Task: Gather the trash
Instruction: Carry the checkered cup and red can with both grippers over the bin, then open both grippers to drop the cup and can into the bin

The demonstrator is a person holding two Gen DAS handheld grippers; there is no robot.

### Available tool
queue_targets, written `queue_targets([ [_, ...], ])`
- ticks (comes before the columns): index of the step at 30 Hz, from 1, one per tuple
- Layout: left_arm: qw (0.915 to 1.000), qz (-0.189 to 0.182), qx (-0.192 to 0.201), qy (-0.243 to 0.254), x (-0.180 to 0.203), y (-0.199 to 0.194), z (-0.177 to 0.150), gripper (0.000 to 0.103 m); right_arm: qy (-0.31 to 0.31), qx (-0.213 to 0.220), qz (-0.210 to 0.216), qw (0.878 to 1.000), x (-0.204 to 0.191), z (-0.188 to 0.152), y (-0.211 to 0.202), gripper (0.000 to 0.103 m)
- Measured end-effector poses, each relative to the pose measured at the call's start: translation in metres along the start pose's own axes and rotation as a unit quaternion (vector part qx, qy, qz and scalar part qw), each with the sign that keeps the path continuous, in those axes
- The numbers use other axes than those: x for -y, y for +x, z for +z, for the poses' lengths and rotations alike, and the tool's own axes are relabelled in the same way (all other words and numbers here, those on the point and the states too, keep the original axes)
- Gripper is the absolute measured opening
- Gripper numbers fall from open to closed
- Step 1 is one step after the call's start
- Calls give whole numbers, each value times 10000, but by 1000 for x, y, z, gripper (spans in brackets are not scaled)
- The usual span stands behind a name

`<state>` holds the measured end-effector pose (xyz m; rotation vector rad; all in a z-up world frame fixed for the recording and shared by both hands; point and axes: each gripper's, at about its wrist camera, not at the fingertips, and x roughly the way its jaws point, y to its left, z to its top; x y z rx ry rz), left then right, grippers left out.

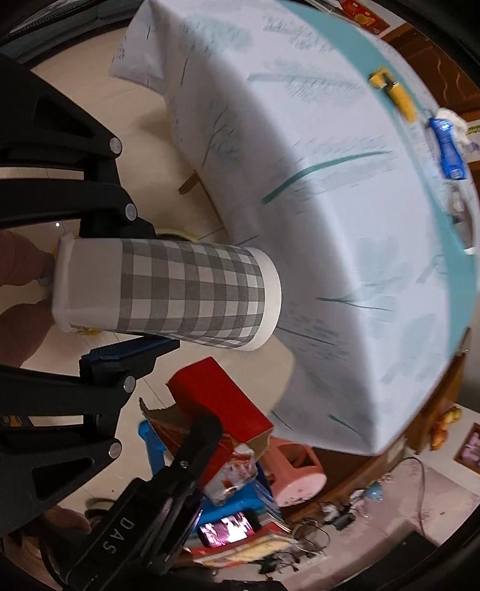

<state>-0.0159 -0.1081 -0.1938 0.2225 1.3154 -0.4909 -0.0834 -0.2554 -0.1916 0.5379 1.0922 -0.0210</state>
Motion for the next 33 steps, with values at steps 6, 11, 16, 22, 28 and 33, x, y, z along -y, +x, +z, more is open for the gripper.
queue_targets([
  [6, 9998, -17, -214, -59, -11, 82, -13, 40, 192, -78, -234, 9995, 25, -26, 58, 32],
  [11, 9997, -31, -249, -65, -14, 142, -18, 42, 308, -115, -349, 9989, 47, -46, 104, 32],
  [16, 9996, -33, -282, -34, -14, 192, -26, 44, 415, -143, -426, 9981, 65, -63, 149, 32],
  [22, 9985, 6, -535, -147, -26, 238, -36, 53, 414, -192, -479, 9978, 80, -76, 188, 32],
  [28, 9975, 125, -663, -221, -46, 261, -47, 79, 324, -225, -492, 9980, 83, -81, 209, 33],
  [33, 9976, 292, -595, -199, -51, 268, -52, 80, 278, -278, -500, 9980, 83, -84, 224, 33],
])
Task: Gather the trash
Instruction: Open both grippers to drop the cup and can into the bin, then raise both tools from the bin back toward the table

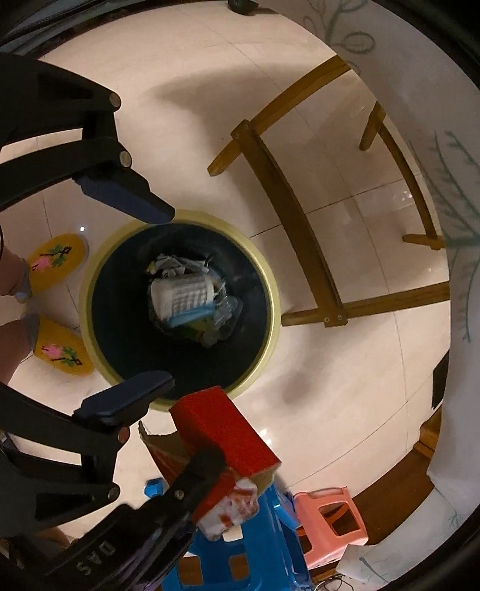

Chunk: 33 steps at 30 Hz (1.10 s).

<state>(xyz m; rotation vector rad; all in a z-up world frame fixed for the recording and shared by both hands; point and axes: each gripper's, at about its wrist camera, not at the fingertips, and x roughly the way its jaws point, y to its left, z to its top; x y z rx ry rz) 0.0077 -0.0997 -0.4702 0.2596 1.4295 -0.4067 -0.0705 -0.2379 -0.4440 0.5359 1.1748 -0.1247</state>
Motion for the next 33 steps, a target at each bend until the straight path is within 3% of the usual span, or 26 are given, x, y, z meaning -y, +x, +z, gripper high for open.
queue_targets([
  [8, 9994, 222, 157, -235, -19, -7, -9, 81, -142, -130, -4, 9998, -15, 3, 24, 35],
  [16, 9971, 381, 254, -608, -41, -14, -16, 81, -221, -346, 91, 9991, -25, 7, 35, 53],
  [19, 9962, 389, 264, -731, -47, -19, -18, 81, -238, -309, 103, 9992, -27, 8, 31, 60],
  [25, 9949, 392, 306, -876, -48, -35, -17, 81, -193, -224, 70, 9995, -28, 7, 17, 62],
  [27, 9947, 400, 328, -888, -47, -42, -16, 81, -172, -184, 84, 9996, -29, 8, 9, 70],
  [33, 9949, 395, 303, -877, -41, -73, -13, 81, -42, -88, 129, 9999, -30, 8, -22, 71],
])
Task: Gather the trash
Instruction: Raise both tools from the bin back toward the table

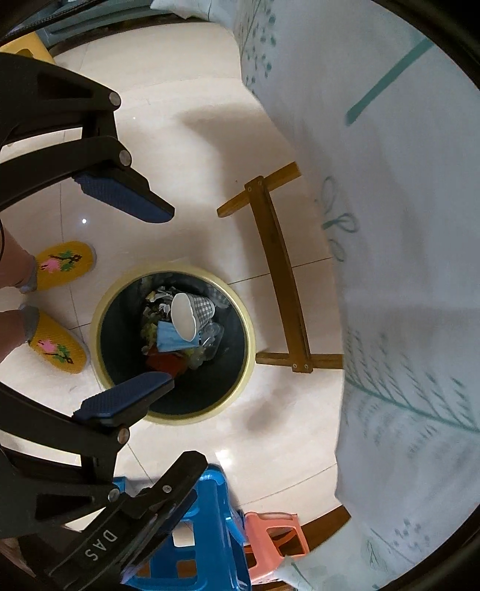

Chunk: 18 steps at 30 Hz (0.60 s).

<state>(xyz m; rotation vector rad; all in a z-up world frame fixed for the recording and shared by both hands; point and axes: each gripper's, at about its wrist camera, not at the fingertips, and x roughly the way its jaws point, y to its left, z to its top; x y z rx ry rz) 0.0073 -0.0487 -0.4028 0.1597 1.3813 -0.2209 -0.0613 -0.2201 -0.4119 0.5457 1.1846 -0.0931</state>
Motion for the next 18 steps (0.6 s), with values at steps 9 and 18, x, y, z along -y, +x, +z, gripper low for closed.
queue_targets([
  [9, 9998, -69, 33, 163, 9, -85, 8, 81, 393, -79, 107, 9991, -9, -1, -72, 71],
  [18, 9993, -139, 215, 262, 12, -186, 11, 81, 391, 3, 223, 9990, -38, 6, -170, 71],
])
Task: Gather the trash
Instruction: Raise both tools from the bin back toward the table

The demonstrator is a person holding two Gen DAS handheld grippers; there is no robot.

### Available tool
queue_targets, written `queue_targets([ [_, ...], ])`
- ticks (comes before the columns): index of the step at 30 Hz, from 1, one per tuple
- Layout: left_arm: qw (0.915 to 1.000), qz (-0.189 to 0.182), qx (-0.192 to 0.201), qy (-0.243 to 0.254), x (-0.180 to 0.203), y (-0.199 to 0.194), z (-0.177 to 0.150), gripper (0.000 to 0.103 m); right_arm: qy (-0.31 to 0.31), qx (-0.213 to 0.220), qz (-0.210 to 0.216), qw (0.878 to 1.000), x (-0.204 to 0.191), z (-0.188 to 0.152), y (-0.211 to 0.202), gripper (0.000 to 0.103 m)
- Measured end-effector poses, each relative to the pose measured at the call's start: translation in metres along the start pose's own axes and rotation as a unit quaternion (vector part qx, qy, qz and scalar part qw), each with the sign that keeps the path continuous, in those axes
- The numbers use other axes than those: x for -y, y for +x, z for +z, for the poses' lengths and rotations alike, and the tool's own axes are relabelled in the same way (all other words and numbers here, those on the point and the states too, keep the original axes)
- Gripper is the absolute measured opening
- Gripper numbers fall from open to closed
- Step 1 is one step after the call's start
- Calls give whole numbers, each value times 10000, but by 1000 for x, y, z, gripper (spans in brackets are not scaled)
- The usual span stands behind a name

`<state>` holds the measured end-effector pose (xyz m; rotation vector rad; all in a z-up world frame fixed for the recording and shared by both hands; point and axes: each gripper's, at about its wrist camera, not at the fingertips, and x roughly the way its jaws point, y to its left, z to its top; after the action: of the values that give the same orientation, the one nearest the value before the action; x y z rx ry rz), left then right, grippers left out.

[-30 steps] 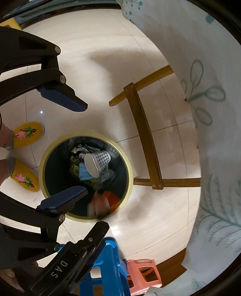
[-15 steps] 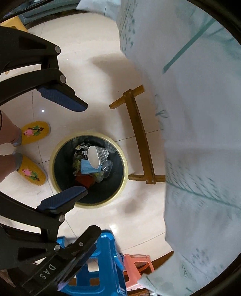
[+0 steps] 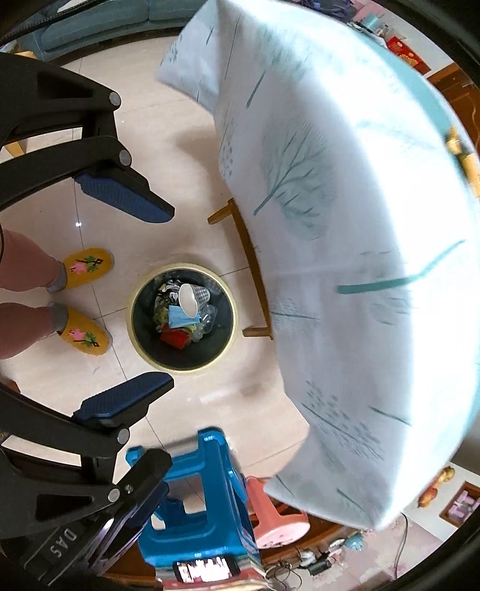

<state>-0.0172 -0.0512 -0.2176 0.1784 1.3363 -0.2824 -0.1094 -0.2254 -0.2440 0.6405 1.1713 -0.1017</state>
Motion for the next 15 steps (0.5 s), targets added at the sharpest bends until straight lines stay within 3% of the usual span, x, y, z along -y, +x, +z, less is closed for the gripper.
queue_targets([
  [15, 9955, -14, 940, -149, -3, -138, 24, 81, -712, 550, 213, 9957, -59, 33, -120, 71],
])
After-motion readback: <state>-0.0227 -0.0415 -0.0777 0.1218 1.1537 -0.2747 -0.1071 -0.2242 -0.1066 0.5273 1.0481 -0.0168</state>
